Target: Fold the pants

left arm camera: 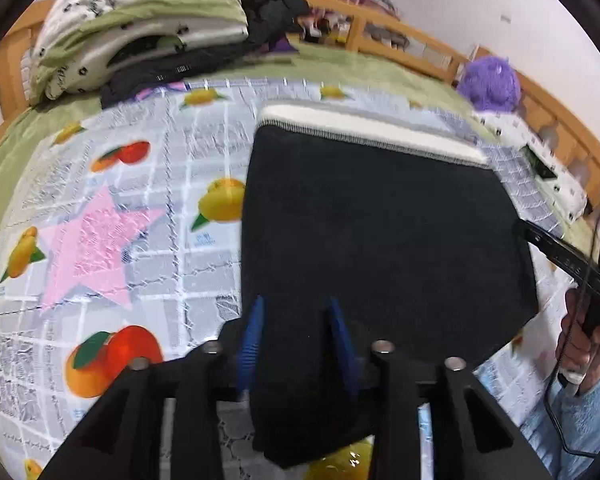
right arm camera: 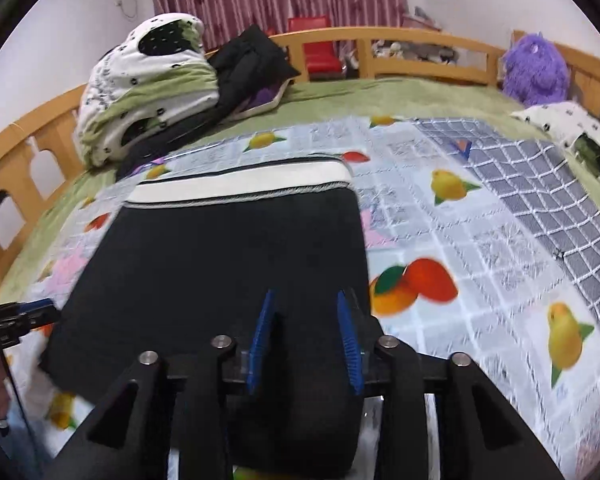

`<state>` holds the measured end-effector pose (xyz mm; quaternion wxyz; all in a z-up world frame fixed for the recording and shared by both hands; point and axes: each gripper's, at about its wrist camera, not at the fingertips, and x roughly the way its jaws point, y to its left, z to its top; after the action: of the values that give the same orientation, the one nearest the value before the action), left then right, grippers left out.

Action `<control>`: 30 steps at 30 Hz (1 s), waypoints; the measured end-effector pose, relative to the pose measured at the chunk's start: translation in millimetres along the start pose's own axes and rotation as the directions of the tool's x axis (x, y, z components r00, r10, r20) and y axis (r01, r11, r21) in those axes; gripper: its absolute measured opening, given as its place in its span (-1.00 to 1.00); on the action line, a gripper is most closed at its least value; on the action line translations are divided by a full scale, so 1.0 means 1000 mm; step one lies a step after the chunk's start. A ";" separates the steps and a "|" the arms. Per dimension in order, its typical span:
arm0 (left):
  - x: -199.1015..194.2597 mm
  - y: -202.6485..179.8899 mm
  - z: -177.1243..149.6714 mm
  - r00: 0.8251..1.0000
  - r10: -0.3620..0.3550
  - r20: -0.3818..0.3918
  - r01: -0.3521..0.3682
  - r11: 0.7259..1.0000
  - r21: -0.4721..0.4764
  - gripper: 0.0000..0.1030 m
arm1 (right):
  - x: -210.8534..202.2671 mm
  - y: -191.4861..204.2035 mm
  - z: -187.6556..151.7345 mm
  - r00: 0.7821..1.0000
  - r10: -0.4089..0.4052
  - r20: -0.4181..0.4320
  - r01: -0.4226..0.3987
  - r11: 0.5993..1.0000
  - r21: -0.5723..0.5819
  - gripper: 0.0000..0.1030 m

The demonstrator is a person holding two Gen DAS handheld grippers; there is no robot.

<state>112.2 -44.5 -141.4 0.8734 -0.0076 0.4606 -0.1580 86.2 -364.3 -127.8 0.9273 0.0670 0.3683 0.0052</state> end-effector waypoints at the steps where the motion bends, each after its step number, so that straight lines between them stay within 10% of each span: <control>1: 0.007 -0.004 -0.003 1.000 0.021 -0.015 -0.020 0.999 0.032 -0.19 | 0.013 0.002 -0.002 0.999 -0.024 -0.037 0.023 0.999 -0.029 -0.28; 6: 0.001 -0.011 0.009 0.999 0.021 0.035 -0.025 0.992 0.121 -0.19 | 0.012 0.017 0.004 0.997 -0.065 -0.045 0.054 0.977 -0.206 -0.25; 12: 0.013 -0.009 0.067 0.993 0.045 0.113 -0.058 0.992 0.114 -0.16 | 0.023 0.007 0.042 0.999 -0.036 -0.004 0.035 0.987 -0.159 -0.19; 18: 0.064 0.021 0.076 0.995 -0.097 -0.037 0.097 0.995 -0.013 0.22 | 0.067 -0.026 0.052 0.993 0.058 -0.107 -0.059 0.998 -0.006 0.28; 21: 0.085 0.022 0.067 0.991 -0.124 -0.053 0.123 0.992 -0.024 0.29 | 0.084 -0.039 0.048 0.974 0.177 -0.139 -0.168 0.983 0.078 0.12; 26: 0.075 0.025 0.072 0.977 -0.211 -0.019 0.209 0.976 -0.052 -0.59 | 0.092 -0.039 0.053 0.964 0.229 -0.139 -0.219 0.972 0.082 -0.03; 30: 0.056 0.027 0.063 0.982 -0.187 -0.012 0.186 0.981 -0.047 -0.67 | 0.088 -0.027 0.065 0.964 0.228 -0.138 -0.223 0.974 0.051 -0.28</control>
<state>199.6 -43.2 -154.5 0.8506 -0.0693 0.4684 -0.2286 193.7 -393.7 -144.3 0.8907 0.1241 0.4236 0.1089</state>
